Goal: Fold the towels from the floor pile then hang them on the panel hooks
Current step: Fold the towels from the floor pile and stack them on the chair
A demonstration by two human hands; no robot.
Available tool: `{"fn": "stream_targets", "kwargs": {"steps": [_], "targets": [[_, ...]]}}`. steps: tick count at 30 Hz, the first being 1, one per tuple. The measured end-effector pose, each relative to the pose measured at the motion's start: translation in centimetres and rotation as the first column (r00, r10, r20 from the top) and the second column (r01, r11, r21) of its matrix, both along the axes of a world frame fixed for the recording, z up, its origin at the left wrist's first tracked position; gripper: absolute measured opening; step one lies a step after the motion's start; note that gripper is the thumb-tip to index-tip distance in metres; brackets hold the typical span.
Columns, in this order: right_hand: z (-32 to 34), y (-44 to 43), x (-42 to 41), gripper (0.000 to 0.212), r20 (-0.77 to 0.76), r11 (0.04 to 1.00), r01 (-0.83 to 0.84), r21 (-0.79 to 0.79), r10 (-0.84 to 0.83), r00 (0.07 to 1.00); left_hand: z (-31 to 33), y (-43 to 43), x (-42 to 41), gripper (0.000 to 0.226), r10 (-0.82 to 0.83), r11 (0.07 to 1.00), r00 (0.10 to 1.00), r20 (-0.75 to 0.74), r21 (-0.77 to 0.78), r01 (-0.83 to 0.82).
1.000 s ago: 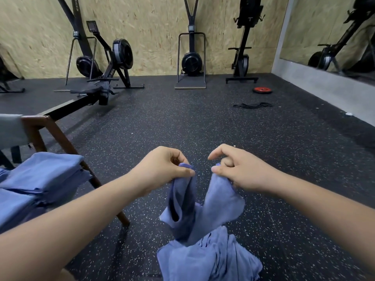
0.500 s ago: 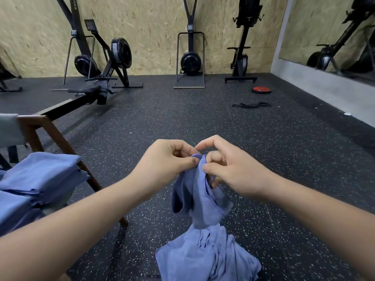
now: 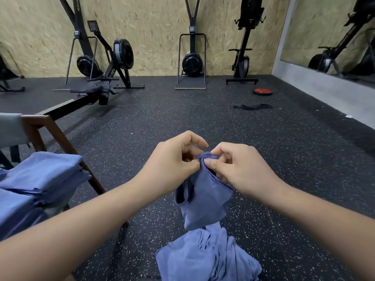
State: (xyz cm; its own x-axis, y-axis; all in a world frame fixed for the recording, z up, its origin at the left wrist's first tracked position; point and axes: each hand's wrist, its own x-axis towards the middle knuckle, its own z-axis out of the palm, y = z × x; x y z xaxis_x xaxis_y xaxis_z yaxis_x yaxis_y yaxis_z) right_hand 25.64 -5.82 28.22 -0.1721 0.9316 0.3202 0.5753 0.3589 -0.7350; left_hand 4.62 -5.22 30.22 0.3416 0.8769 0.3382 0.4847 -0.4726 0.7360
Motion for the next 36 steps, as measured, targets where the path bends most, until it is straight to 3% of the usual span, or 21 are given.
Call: {"fn": "stream_targets", "kwargs": {"steps": [4,10,13,18,25,29,33,36], "targets": [[0.3,0.4,0.8,0.021,0.057,0.997,0.040,0.069,-0.044,0.997,0.0,0.3,-0.6,0.033,0.008,0.998,0.998,-0.058,0.066,-0.004],[0.7,0.4,1.1,0.020,0.037,0.992,0.050,0.115,-0.054,0.998,0.1,1.0,-1.1,0.019,0.053,0.957,0.958,-0.282,0.288,0.032],[0.6,0.4,0.9,0.018,0.042,0.991,0.002,0.132,-0.008,0.999,-0.3,1.2,-0.9,0.027,0.081,0.959,0.953,-0.291,0.284,0.005],[0.5,0.1,0.8,0.018,-0.035,0.992,-0.110,0.066,0.113,0.993,-0.5,0.9,-0.3,0.020,0.084,0.964,0.971,-0.223,0.265,-0.022],[0.1,0.1,1.0,0.020,0.008,0.988,-0.128,0.085,0.128,0.992,-1.1,1.1,-0.5,0.027,0.075,0.977,0.907,-0.414,0.211,0.016],[0.1,0.4,1.4,0.021,0.033,0.988,-0.130,0.088,0.127,0.991,-0.8,1.4,-1.1,0.040,0.095,0.988,0.927,-0.362,0.145,-0.045],[0.0,0.2,1.0,0.020,0.035,0.979,-0.194,0.062,0.192,0.981,-1.1,0.8,-0.5,0.053,0.097,0.976,0.908,-0.408,0.218,-0.007],[0.0,0.1,0.7,0.019,0.042,0.975,-0.213,0.058,0.211,0.977,-1.6,0.8,0.0,0.039,0.098,0.965,0.900,-0.426,0.261,0.019]]}}
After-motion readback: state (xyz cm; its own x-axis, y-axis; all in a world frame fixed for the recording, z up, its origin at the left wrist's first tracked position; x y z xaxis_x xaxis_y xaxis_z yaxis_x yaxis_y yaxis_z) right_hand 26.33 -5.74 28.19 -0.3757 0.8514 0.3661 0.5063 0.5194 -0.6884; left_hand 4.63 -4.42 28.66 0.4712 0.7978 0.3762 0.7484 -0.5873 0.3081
